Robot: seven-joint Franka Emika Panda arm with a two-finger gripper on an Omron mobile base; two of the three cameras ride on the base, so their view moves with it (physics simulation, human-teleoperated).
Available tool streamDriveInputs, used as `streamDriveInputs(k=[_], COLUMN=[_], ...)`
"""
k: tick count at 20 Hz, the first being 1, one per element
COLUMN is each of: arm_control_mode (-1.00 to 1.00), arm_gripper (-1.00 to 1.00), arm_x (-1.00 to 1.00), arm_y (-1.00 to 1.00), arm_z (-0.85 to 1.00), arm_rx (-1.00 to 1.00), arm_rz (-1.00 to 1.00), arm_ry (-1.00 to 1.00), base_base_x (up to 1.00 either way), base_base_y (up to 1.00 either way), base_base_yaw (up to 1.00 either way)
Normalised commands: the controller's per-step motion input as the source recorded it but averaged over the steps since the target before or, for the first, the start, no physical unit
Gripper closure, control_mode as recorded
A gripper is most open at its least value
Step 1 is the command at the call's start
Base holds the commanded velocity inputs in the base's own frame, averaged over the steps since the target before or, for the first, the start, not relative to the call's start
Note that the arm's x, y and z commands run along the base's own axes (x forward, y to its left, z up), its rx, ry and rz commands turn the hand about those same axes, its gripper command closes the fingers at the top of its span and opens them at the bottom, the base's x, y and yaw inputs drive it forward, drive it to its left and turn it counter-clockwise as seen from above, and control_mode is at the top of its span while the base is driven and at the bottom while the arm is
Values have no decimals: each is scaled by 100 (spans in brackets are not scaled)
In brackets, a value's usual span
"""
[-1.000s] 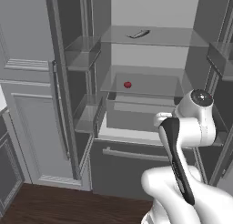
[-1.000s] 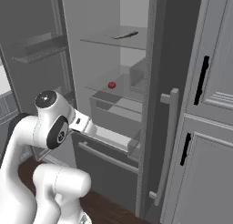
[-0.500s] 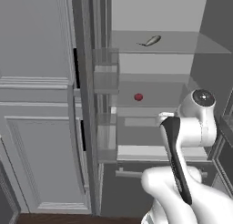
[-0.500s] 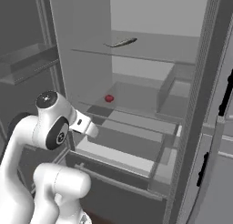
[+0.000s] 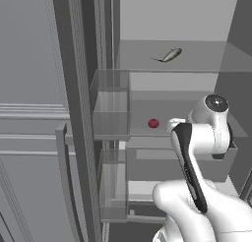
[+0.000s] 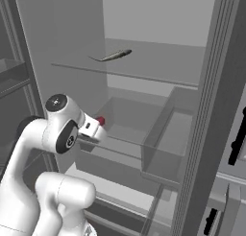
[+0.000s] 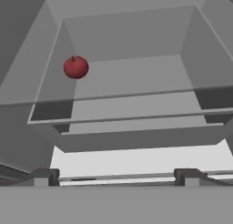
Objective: Place one tomato and one fish in each tupperware on the nearby counter, to pack two identical lunches.
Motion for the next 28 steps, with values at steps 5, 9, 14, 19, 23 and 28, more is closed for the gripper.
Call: streamDriveInputs(k=[5, 9, 14, 19, 23, 28], arm_control_mode=[-100, -100, -100, -100, -100, -100], arm_gripper=[-100, -100, -100, -100, -100, -100], arm_x=[100, 100, 79, 56, 53, 29], arm_y=[52, 0, 0, 0, 9, 6], arm_z=[20, 4, -22, -57, -49, -4], arm_rx=[0, 1, 0, 0, -1, 0], arm_rz=[1, 3, 0, 0, 0, 0], arm_ry=[2, 0, 3, 4, 4, 6], base_base_x=[0, 0, 0, 0, 0, 0], base_base_y=[0, 0, 0, 0, 0, 0], base_base_yaw=[0, 0, 0, 0, 0, 0])
